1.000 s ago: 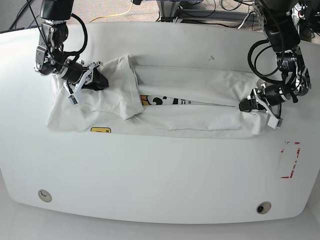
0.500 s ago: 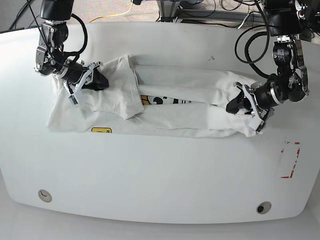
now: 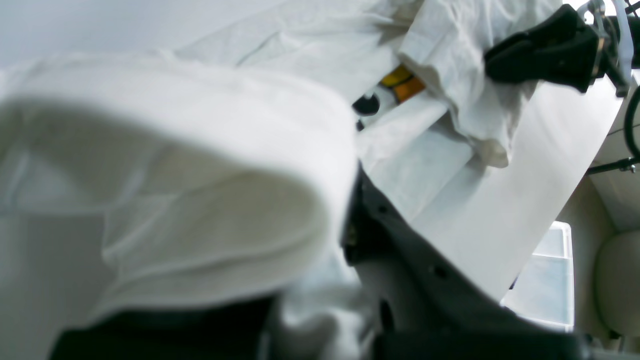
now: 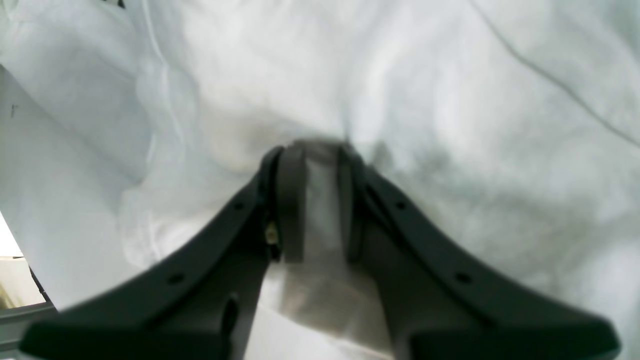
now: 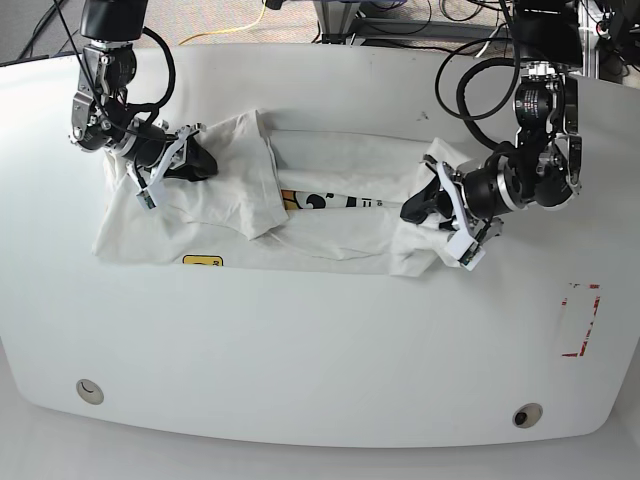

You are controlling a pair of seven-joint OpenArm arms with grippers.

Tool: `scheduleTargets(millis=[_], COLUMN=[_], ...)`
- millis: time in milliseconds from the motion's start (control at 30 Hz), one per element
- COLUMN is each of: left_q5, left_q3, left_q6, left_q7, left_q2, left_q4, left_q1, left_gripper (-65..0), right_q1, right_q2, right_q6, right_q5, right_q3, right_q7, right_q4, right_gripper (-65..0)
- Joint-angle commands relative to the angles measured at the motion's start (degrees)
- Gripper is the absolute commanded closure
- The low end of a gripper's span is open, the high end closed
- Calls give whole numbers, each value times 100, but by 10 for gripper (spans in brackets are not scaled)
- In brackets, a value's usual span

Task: Layout the t-shirt on the table in an organized manner, then fold the t-shirt properly
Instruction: 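Lift the held side and fold it toward the right gripper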

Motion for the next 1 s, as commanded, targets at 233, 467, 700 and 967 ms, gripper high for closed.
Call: scheduleTargets(millis=[233,467,700,967], left_q5=[261,868,929,911], left_q3=[524,840,840,471], left_q6=[192,192,192,175], left_q7=[-163,-163,-163,-163], left_q2=[578,736,464,-371], left_q4=[-262,-429,-394,-104], left_q1=[-521,-696,-635,-345], left_gripper=[-4,-4,-4,-3], right_q1=[-117,-100,-100,-100], right_q2=[36,36,36,36], right_q6=[-226,-226,-226,-226], right_q5=[-725,-725,-725,-725], right_q3=[-37,-37,-37,-37], right_q7=[-704,-696,-696,-696], right_q4=[-116,-116,-116,-116], right_gripper=[-130,-130,-130,-130])
